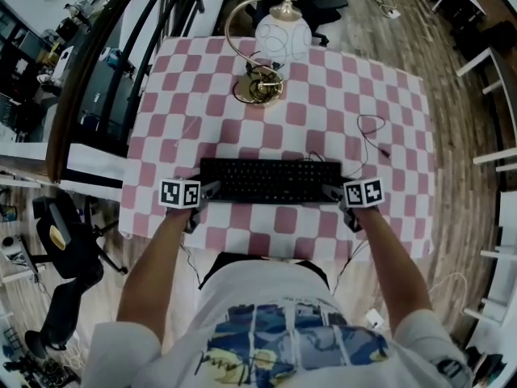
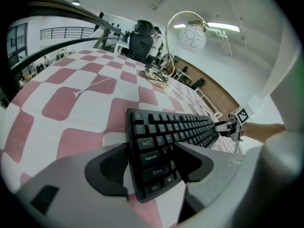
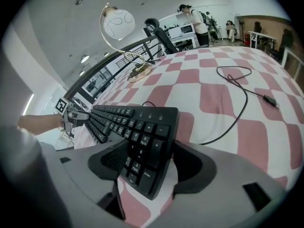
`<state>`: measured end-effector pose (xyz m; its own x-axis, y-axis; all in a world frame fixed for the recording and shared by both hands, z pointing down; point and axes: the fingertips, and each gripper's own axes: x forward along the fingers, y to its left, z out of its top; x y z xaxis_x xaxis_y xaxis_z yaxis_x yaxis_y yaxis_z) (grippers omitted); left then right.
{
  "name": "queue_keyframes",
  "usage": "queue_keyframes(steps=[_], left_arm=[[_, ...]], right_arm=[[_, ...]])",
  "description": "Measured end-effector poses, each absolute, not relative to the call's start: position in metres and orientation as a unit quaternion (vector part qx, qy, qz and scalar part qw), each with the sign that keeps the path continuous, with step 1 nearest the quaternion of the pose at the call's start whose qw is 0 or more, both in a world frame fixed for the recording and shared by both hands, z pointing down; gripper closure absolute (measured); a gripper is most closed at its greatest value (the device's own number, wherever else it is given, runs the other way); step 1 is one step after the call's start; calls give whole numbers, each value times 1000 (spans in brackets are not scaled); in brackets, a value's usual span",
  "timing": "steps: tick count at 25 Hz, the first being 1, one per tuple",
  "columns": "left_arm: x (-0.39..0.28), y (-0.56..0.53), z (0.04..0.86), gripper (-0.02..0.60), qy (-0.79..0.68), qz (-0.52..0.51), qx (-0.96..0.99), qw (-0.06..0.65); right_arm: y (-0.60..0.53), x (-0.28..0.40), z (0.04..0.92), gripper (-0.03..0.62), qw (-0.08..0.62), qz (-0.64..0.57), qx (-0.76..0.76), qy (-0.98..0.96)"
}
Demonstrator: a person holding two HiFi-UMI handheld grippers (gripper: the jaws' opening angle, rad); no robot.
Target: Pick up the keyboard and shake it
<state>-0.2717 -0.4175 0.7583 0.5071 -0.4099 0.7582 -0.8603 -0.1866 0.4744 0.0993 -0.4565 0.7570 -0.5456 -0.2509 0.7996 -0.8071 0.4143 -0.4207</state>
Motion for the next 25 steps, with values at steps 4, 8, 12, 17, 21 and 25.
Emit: queue_keyframes(steps=[4,8,12,17,21,25], left_arm=[[-271,-418,758,290,-442,243,727,466],[-270,-417,748,291,-452,239,730,453],[-262,-417,730,291,-455,239,742,431],[-252,-426,700,291,-464,219,759,401],[-237,-429,673,291,-470,206,773,373],[-222,-431,643,291,-478,197,785,341]], right_arm=[[-454,100,758,298,330,419,348,-771],[-451,102,748,301,328,397,351,-782],[-450,111,727,310,316,363,371,-794],[-452,123,691,327,289,322,390,-813],[-451,141,665,329,276,287,405,-823],[-449,157,632,330,277,227,418,-835]])
